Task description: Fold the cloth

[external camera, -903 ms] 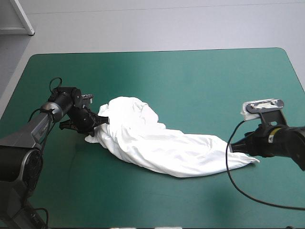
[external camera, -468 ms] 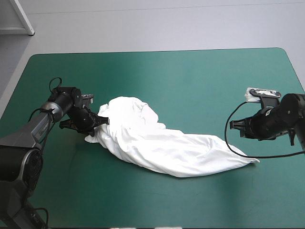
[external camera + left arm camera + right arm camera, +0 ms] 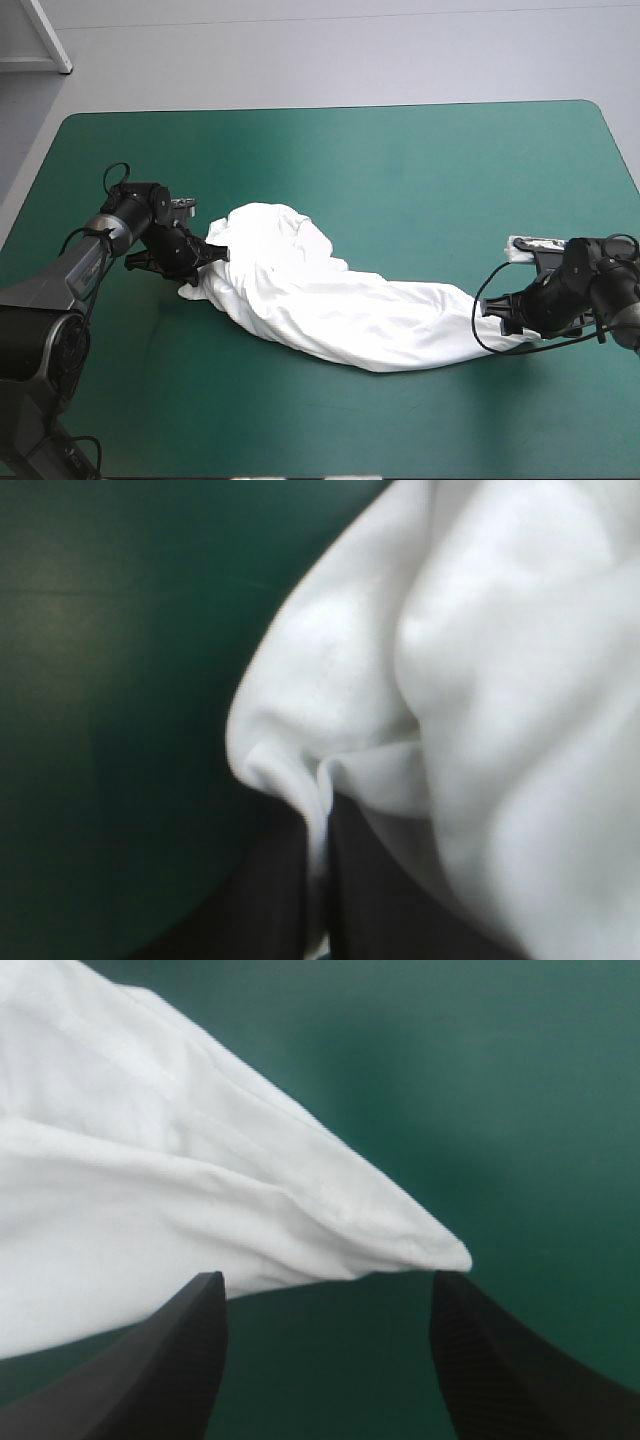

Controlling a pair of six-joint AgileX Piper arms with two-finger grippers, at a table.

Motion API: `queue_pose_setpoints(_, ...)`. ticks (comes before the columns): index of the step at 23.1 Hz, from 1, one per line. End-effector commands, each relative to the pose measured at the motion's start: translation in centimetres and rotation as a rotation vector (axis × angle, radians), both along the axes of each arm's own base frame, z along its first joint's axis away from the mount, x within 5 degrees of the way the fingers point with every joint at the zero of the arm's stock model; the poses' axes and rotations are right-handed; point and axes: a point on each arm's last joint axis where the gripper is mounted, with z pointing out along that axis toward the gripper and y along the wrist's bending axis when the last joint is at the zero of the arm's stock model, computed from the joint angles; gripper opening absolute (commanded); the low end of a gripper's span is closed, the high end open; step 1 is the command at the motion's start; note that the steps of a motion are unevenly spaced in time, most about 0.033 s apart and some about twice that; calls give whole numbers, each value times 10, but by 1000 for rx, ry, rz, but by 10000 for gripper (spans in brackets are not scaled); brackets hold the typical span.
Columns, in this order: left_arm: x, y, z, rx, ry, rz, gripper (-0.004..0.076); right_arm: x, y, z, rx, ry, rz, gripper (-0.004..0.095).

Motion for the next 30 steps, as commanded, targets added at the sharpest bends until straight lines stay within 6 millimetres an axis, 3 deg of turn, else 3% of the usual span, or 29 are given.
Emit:
queue_pose_setpoints(1, 4, 0, 1, 9, -48, -9, -6, 8, 1, -12, 0, -25, 0, 580)
queue_pose_setpoints(7, 4, 0, 1, 13, -55, -10, -6, 26, 4, -44, 36, -8, -21, 574)
queue_pose_setpoints(9, 4, 0, 1, 13, -55, -10, -6, 29, 6, -56, 50, 57, -30, 506)
queue_pose_setpoints(11, 4, 0, 1, 13, -52, -10, -6, 28, 11, -58, 110, 80, -8, 263)
queue_pose_setpoints(12, 4, 0, 1, 13, -54, -10, -6, 28, 17, -57, 170, 76, 15, 16)
queue_pose_setpoints(20, 4, 0, 1, 13, -51, -10, -6, 26, 23, -48, 235, 59, 41, -19)
queue_pose_setpoints(22, 3, 0, 3, 12, -55, -10, -6, 27, 22, -31, 223, -4, 46, -19)
queue_pose_setpoints(25, -1, 1, 21, 10, -113, -36, -6, 30, 21, 6, 215, -130, 55, -19)
queue_pose_setpoints(27, -6, 2, 42, 15, -184, -46, -6, 30, 21, 34, 206, -223, 69, -19)
queue_pose_setpoints(30, -21, 4, 91, 7, -334, -51, -6, 28, 18, 84, 169, -366, 92, -19)
